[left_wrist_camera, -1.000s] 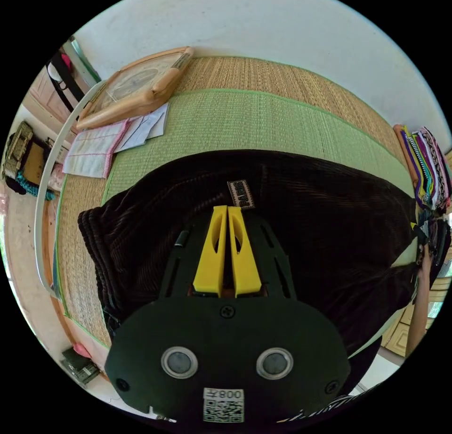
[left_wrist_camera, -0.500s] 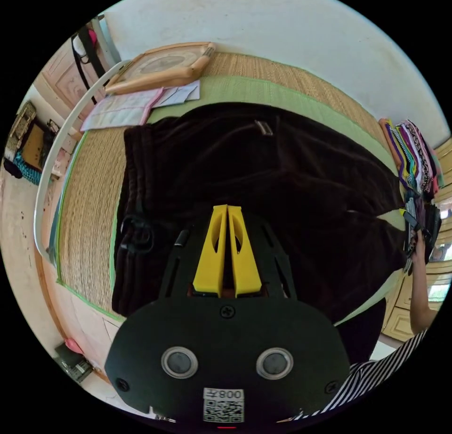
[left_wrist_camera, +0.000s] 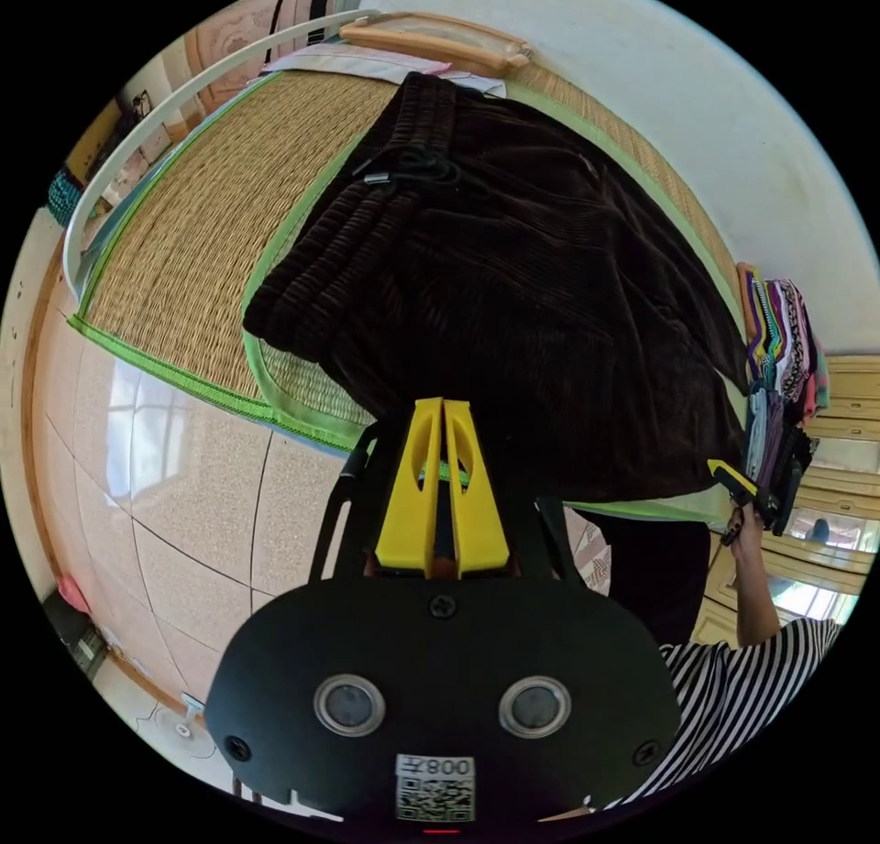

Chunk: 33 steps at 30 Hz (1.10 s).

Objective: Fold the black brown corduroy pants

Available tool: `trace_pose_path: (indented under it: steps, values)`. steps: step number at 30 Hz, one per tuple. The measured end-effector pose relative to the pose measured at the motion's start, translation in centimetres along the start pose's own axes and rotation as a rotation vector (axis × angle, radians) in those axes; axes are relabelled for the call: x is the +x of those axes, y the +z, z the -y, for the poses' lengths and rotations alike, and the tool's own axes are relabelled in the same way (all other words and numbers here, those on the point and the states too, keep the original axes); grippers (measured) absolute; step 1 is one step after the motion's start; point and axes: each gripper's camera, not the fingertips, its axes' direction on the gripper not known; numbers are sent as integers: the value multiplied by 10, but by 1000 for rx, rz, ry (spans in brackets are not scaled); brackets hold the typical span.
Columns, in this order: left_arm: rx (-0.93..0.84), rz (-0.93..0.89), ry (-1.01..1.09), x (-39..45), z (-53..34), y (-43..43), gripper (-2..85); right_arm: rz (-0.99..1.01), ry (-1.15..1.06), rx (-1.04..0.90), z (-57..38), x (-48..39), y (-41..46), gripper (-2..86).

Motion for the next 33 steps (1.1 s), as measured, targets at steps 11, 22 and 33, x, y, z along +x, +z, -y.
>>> trace_pose_path:
  steps: [11, 22, 33]
  values:
    - [-20, 141, 66, -2, -10, -18, 1, 144, 84, -15, -47, -22, 14, 2]
    - [9, -105, 447, 144, 49, 5, 24, 65, 251, 203, -39, 56, -29, 2]
    - [-46, 1, 527, 259, 132, 59, 18, -61, 203, 239, 70, 105, -38, 3]
